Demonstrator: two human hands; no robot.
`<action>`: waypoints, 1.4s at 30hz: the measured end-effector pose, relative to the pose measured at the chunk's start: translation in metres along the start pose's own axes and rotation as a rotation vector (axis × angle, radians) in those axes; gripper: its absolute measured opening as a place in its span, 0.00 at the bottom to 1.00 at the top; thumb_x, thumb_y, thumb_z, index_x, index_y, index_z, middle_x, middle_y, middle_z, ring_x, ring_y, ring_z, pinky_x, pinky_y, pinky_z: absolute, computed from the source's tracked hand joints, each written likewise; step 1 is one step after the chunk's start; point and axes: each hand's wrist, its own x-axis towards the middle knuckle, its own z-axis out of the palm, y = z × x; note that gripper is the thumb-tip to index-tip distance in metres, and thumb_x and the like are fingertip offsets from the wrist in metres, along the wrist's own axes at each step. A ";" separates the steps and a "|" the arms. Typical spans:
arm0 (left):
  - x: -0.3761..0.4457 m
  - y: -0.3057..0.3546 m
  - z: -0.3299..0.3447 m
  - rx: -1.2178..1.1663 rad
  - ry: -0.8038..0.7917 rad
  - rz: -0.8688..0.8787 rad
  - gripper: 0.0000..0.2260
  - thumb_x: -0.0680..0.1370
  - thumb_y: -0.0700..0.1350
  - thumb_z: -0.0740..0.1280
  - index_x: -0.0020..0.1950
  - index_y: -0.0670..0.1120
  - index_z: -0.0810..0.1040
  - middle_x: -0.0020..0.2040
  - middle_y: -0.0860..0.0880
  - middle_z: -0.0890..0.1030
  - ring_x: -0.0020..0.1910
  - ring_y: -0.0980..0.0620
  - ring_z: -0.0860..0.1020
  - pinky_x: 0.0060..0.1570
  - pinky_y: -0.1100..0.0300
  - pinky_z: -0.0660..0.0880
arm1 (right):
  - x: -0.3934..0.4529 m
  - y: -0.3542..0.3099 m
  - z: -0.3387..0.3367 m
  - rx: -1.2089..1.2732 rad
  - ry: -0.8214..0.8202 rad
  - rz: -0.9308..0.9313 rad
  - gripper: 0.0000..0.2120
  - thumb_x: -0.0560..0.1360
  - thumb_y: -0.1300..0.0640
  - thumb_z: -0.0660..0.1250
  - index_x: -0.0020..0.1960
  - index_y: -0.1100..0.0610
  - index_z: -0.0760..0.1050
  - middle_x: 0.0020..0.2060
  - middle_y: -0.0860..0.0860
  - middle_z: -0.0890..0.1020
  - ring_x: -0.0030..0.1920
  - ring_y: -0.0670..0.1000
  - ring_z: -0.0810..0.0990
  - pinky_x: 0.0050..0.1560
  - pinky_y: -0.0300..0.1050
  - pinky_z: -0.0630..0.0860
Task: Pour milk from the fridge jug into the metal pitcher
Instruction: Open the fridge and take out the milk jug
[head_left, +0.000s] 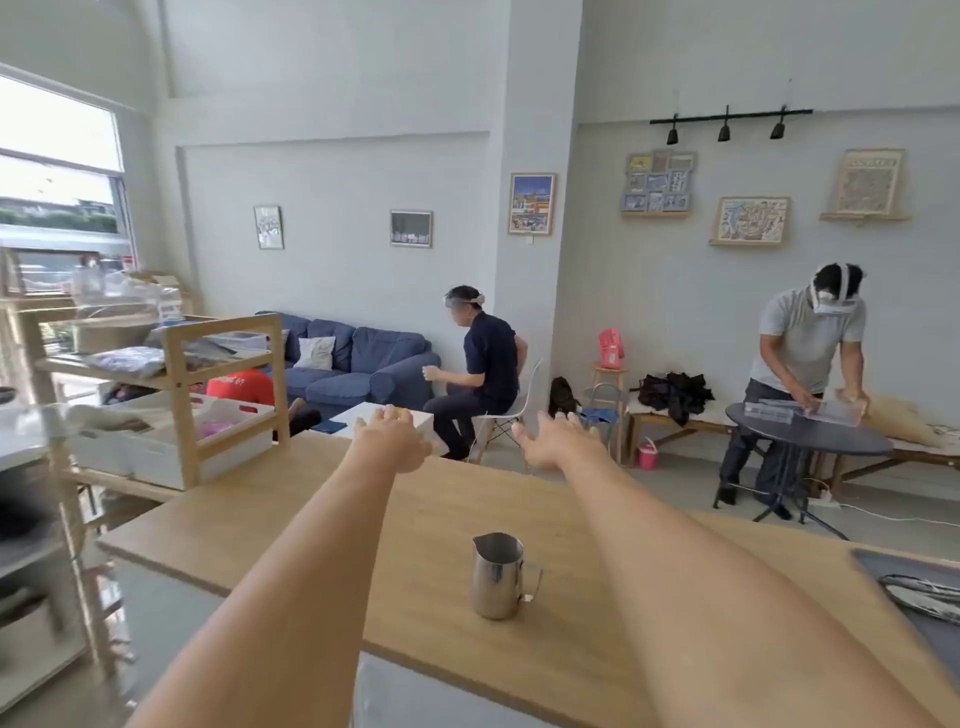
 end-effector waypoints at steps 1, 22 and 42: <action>-0.005 -0.008 0.002 0.019 -0.014 -0.038 0.31 0.80 0.59 0.52 0.77 0.42 0.49 0.78 0.42 0.51 0.76 0.42 0.50 0.72 0.42 0.49 | -0.001 -0.007 0.003 -0.006 0.001 -0.023 0.32 0.81 0.37 0.45 0.78 0.55 0.55 0.77 0.57 0.59 0.78 0.57 0.53 0.73 0.60 0.52; -0.232 -0.253 -0.017 0.008 -0.045 -0.529 0.33 0.80 0.59 0.52 0.78 0.43 0.45 0.78 0.43 0.45 0.77 0.45 0.44 0.74 0.45 0.45 | -0.146 -0.281 0.042 0.030 -0.168 -0.574 0.33 0.80 0.36 0.46 0.79 0.53 0.53 0.79 0.56 0.55 0.79 0.57 0.50 0.75 0.61 0.51; -0.475 -0.367 -0.032 0.003 -0.085 -1.251 0.34 0.80 0.60 0.51 0.77 0.41 0.43 0.78 0.43 0.43 0.77 0.45 0.43 0.74 0.44 0.44 | -0.345 -0.475 0.072 0.018 -0.306 -1.268 0.34 0.81 0.37 0.44 0.80 0.57 0.47 0.79 0.57 0.50 0.79 0.56 0.45 0.75 0.60 0.47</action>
